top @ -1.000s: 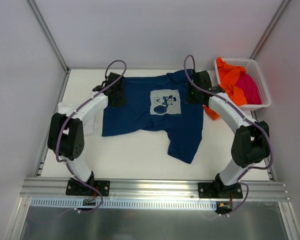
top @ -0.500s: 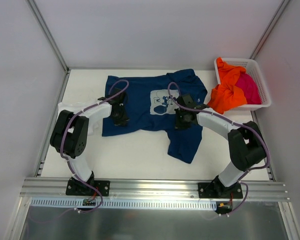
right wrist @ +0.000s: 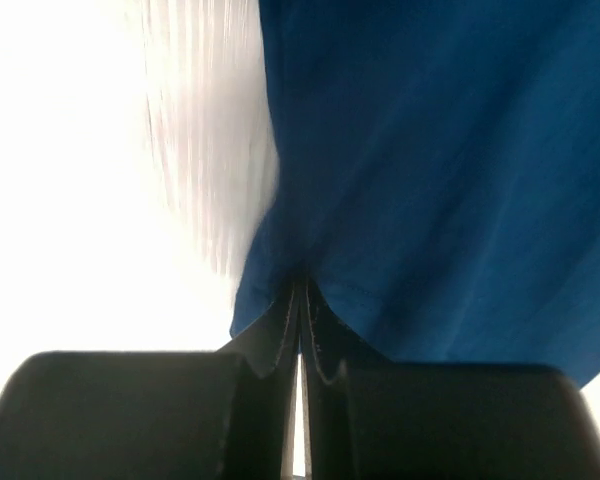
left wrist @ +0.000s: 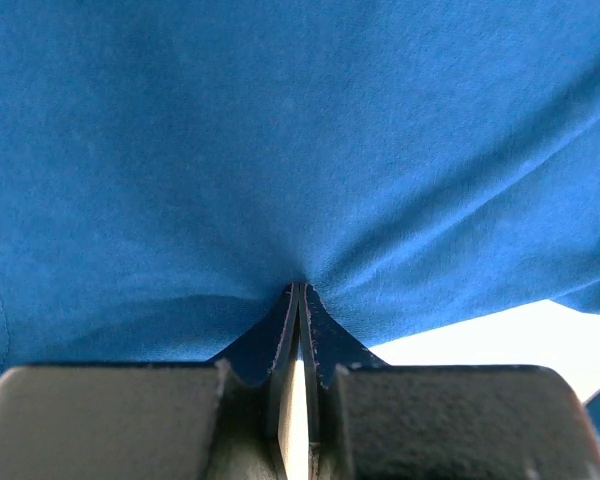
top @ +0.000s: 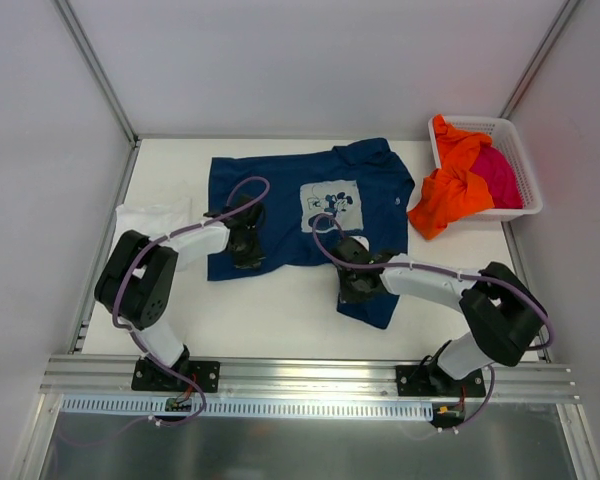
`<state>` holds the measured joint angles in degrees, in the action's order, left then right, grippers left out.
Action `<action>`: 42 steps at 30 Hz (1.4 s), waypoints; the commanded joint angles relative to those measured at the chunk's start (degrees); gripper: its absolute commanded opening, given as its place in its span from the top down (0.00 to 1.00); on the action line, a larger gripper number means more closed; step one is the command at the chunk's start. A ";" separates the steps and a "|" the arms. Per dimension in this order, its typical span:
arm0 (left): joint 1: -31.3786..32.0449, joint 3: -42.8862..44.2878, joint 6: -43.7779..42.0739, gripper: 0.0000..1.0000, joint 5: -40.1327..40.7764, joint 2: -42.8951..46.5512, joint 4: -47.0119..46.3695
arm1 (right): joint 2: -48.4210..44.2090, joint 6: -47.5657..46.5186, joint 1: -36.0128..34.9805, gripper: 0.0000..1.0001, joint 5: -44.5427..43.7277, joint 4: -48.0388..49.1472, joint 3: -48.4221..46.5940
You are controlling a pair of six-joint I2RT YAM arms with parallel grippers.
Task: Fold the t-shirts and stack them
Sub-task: Flatten out the tshirt
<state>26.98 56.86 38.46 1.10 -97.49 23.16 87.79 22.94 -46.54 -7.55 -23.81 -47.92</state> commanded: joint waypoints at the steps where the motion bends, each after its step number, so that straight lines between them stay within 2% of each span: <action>1: 1.75 -4.21 1.62 1.00 2.23 2.30 3.82 | -3.50 6.49 -5.03 0.99 -5.62 -2.90 2.04; 6: 3.51 -9.74 3.37 1.00 2.85 8.62 5.23 | -6.48 14.30 -11.28 1.00 -6.95 -4.40 7.13; 13: 4.30 -15.64 5.13 1.00 3.20 17.85 8.21 | -10.44 22.48 -21.55 1.00 -9.06 -11.77 9.25; 16: 5.01 -16.87 6.28 1.00 4.69 23.47 10.94 | -12.02 26.70 -27.00 1.00 -12.12 -18.00 6.81; 18: 5.01 -16.17 6.46 1.00 7.24 28.99 12.52 | -13.69 28.03 -30.51 0.99 -17.64 -24.74 3.90; 20: 5.01 -13.46 5.93 1.00 9.43 32.09 13.05 | -14.75 28.13 -31.41 1.00 -21.43 -28.90 -1.89; 21: 5.01 -12.22 5.49 0.97 11.53 33.76 13.14 | -15.10 27.52 -31.50 0.99 -25.11 -31.44 -3.83; 22: 5.01 -10.73 4.97 0.70 12.68 34.03 13.23 | -15.28 26.64 -31.42 0.99 -26.80 -32.08 -5.67; 24: 5.01 -6.53 2.95 0.35 14.71 33.86 13.14 | -15.98 23.39 -31.50 0.82 -31.44 -32.96 -10.77; 25: 5.01 -5.19 2.42 0.04 17.07 33.60 13.05 | -16.16 22.07 -31.50 0.71 -32.69 -32.96 -12.36; 26: 5.01 -2.66 1.11 0.01 18.66 33.16 12.97 | -16.33 21.02 -31.42 0.49 -34.18 -32.88 -14.98; 28: 4.83 0.25 -0.83 0.01 23.91 30.36 12.97 | -17.03 17.85 -31.50 0.31 -37.61 -31.91 -16.67; 29: 3.53 3.05 -2.15 0.01 25.16 27.30 12.62 | -17.30 16.80 -31.42 0.19 -38.67 -31.30 -17.20; 30: 1.95 4.30 -3.03 0.01 25.09 25.35 12.09 | -17.65 15.13 -31.33 0.16 -40.42 -29.64 -17.12; 33: -6.93 8.52 -5.32 0.01 15.00 16.66 8.75 | -19.32 13.10 -30.37 0.13 -40.62 -26.12 -16.07; 34: -7.99 9.40 -5.50 0.01 14.81 14.63 8.22 | -20.28 11.88 -29.92 0.13 -40.35 -25.15 -15.63; 37: -9.31 14.66 -6.37 0.01 21.82 7.86 7.52 | -22.21 10.64 -28.96 0.12 -39.65 -23.12 -13.61; 42: -10.46 22.67 -6.90 0.02 22.45 -3.74 7.52 | -25.73 10.02 -26.14 0.12 -38.33 -21.10 -9.21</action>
<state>16.86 74.22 33.41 21.43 -98.74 31.09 64.95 34.87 -74.02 -44.77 -46.92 -58.72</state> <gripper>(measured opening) 0.988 0.873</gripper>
